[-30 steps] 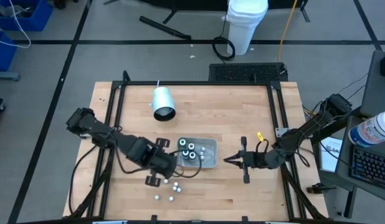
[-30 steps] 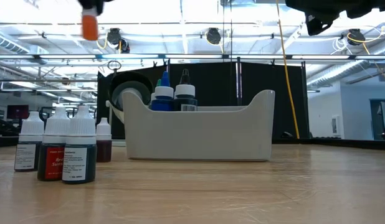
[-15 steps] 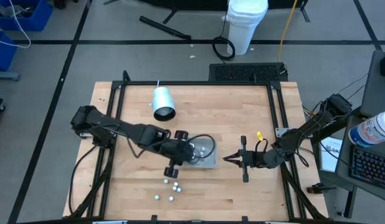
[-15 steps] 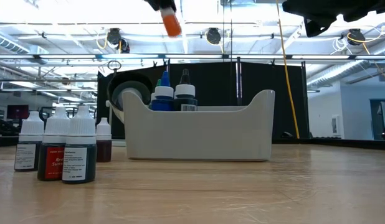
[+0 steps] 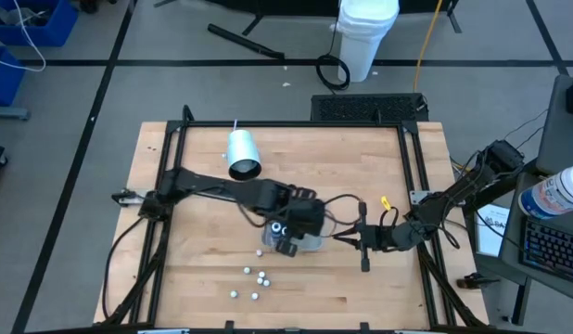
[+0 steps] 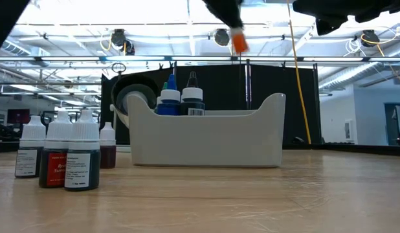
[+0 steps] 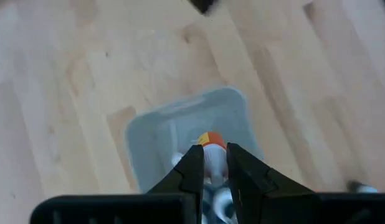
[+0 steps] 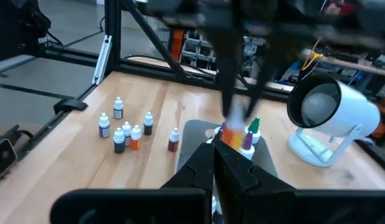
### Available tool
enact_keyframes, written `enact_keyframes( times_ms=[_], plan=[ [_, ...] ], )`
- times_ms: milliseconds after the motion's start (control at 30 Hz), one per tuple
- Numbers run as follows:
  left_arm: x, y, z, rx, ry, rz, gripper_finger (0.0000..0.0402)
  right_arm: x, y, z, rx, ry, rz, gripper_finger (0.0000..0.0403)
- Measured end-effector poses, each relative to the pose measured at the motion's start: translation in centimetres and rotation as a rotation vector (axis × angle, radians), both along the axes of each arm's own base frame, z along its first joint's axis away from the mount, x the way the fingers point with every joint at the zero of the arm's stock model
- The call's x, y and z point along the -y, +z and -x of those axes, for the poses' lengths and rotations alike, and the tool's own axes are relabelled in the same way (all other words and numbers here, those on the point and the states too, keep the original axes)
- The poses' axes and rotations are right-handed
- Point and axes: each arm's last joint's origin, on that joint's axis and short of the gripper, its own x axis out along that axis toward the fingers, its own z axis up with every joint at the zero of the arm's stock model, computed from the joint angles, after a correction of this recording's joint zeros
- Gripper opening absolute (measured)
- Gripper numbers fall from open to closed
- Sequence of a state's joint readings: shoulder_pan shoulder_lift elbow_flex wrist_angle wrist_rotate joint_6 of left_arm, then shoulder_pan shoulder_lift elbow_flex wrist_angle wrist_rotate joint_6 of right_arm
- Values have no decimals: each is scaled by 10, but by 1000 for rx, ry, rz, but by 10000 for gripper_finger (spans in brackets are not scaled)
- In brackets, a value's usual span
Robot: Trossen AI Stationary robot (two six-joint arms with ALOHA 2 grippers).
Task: Pick & Place food coloring
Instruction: Put the orange food coloring bottle into the gray bin
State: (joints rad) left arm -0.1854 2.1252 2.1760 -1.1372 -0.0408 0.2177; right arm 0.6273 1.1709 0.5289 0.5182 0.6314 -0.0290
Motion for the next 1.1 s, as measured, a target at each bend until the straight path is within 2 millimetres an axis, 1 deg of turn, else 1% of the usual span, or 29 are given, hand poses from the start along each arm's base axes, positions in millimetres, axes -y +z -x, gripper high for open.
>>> enact_keyframes(
  times_ms=[67, 133, 233, 300, 433, 533, 633, 767, 933, 1000, 1100],
  plan=[
    [-4, -7, -13, -6, -13, -10, 53, 1, 2, 1, 7, -18, 23, 4],
    [-8, -18, -23, -21, -21, -13, 53, 3, 5, 3, 28, -86, 35, 4],
    [-15, -36, -30, -70, -32, -46, 53, 3, 7, 10, 23, -145, 62, 4],
    [-20, -44, -32, -109, -22, -69, 53, 2, 7, 15, 4, -129, 62, 4],
    [-29, -46, -32, -120, 12, -77, 53, -2, 7, 26, -40, -85, 42, 4],
    [-31, -52, -33, -119, 8, -81, 53, -5, 5, 35, -73, -50, 60, 4],
    [-31, -65, -34, -139, -13, -91, 53, -8, 2, 41, -102, -18, 91, 4],
    [-32, -87, -31, -187, -46, -140, 53, -12, 3, 45, -101, 9, 92, 4],
    [-32, -101, -34, -173, -69, -194, 53, -15, 2, 48, -104, 30, 107, 4],
    [-32, -102, -35, -165, -70, -195, 53, -16, 2, 49, -107, 40, 113, 4],
    [-31, -97, -37, -129, -59, -189, 53, -18, 1, 51, -116, 56, 129, 4]
  ],
)
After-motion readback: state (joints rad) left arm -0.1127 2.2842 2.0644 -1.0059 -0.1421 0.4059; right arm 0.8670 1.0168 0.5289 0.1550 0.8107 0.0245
